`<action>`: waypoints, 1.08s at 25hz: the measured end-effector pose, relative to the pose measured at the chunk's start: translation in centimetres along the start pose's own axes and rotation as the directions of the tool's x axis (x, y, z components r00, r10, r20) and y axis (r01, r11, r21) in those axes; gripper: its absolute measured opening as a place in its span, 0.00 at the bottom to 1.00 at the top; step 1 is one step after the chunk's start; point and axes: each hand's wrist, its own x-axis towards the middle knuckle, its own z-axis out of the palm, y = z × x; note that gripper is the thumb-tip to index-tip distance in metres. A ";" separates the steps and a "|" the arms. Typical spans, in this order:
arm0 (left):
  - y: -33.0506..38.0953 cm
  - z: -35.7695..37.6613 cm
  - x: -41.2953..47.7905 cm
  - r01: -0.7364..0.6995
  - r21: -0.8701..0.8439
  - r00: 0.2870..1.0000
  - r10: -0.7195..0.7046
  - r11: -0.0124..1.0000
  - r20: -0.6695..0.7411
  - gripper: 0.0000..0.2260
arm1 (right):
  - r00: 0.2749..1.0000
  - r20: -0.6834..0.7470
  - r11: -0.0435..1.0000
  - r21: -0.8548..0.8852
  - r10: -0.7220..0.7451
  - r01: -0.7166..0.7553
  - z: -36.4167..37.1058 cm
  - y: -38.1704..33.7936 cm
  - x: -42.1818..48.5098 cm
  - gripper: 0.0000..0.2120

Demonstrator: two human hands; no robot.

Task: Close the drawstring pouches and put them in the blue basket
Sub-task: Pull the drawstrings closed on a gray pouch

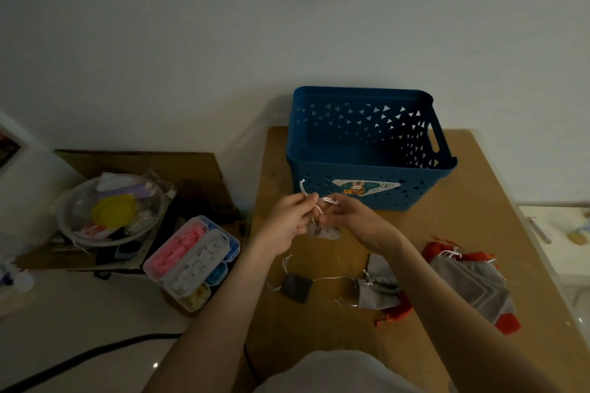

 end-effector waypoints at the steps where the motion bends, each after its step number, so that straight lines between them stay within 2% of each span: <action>1: 0.2 -0.2 0.0 0.013 -0.001 1.000 -0.013 1.000 0.010 0.08 | 1.000 -0.014 1.000 0.030 -0.008 0.009 -0.2 0.0 0.0 0.11; 4: 0.9 -0.6 0.0 0.001 0.209 1.000 -0.002 0.978 0.005 0.05 | 0.999 -0.042 0.995 0.089 -0.028 0.032 -0.8 0.1 0.1 0.10; 6: 1.1 -0.7 0.0 -0.068 0.399 0.997 0.081 0.914 -0.016 0.03 | 0.999 -0.043 0.996 0.085 -0.007 0.011 -1.1 0.1 0.1 0.09; 7: 1.1 -0.7 0.0 -0.125 0.512 0.988 0.155 0.850 -0.015 0.02 | 0.999 -0.037 0.998 0.064 -0.002 0.004 -1.2 0.1 0.1 0.09; 8: 1.0 -0.6 0.0 -0.183 0.649 0.972 0.235 0.738 0.006 0.02 | 0.999 -0.033 0.999 0.037 -0.004 0.006 -1.1 0.1 0.2 0.08; 9: 0.7 -0.4 -0.1 -0.218 0.782 0.954 0.297 0.583 0.044 0.02 | 0.999 -0.033 1.000 0.009 -0.013 0.013 -1.1 0.1 0.4 0.08; 11: 0.1 0.1 -0.1 -0.218 0.928 0.932 0.347 0.303 0.106 0.04 | 0.999 -0.024 0.999 -0.033 -0.028 0.027 -1.1 -0.2 0.5 0.07; 12: 0.0 0.4 -0.1 -0.203 0.955 0.925 0.362 0.216 0.115 0.05 | 1.000 -0.007 0.999 -0.041 -0.030 0.030 -1.1 -0.2 0.6 0.08; 14: 0.1 0.9 -0.2 -0.189 0.971 0.908 0.402 0.145 0.117 0.06 | 1.000 0.013 0.999 -0.030 -0.013 0.013 -1.0 -0.1 0.8 0.09; 19: 0.5 1.7 -0.5 -0.251 0.950 0.869 0.475 0.187 0.136 0.07 | 0.993 0.034 0.992 0.044 0.114 -0.115 -0.6 -0.1 1.2 0.11; 22: 0.5 1.7 -0.3 -0.230 0.922 0.886 0.460 0.311 0.066 0.07 | 0.992 0.022 0.990 0.068 0.121 -0.122 -0.9 -0.2 1.2 0.09; 25: 0.3 1.2 0.0 -0.238 0.892 0.883 0.468 0.385 0.034 0.06 | 0.996 -0.017 0.992 0.086 0.093 -0.091 -1.0 -0.4 0.9 0.07; 27: 0.1 1.0 0.3 -0.224 0.833 0.927 0.375 0.506 0.022 0.07 | 0.993 -0.084 0.988 0.135 0.084 -0.072 -0.7 -0.2 1.0 0.07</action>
